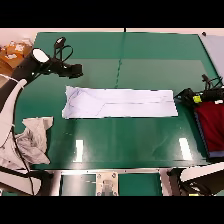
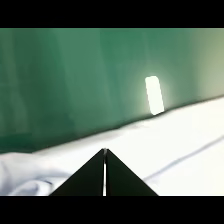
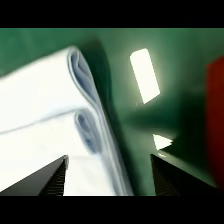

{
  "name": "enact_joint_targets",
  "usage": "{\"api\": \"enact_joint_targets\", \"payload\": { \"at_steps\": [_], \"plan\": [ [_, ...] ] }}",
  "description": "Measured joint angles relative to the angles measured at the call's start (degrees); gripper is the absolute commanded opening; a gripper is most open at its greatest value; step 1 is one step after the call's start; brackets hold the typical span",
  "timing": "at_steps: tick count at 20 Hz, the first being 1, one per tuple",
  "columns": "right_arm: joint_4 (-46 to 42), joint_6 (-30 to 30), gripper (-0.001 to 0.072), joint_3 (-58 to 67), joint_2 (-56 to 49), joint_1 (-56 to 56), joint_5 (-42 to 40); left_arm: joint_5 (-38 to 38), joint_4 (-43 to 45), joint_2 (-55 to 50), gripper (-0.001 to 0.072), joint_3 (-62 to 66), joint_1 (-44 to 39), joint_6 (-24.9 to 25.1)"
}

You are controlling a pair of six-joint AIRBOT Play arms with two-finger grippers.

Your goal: Fold the shirts.

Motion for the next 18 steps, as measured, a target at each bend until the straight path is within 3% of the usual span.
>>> {"api": "enact_joint_targets", "payload": {
  "at_steps": [1,2,3,4,10,18],
  "plan": [
    [1.8,-2.0,0.0592,0.1,-1.7,0.2,2.0,-1.5,-1.3,0.0,0.0024,0.3,0.0,-0.1],
    [3.2,-3.5,0.0507,0.2,-3.1,0.6,3.6,-2.8,-2.6,0.0,0.0024,0.5,-0.1,-0.2],
    [3.6,-4.9,0.019,0.2,-4.5,1.2,4.6,-3.8,-3.5,0.0,0.0023,0.6,-0.3,-0.2],
    [3.8,-5.7,0.002,0.2,-5.6,1.9,5.3,-4.5,-4.5,-0.1,0.0023,0.7,-0.9,-0.4],
    [5.5,-8.0,0.001,5.3,-5.0,4.3,10.0,-3.3,-6.9,-3.9,0.0023,0.9,-8.5,-0.8],
    [12.2,-1.7,0.0011,13.7,14.0,7.8,21.6,9.6,-18.3,-15.9,0.0023,1.1,-24.8,-0.1]
  ]
}}
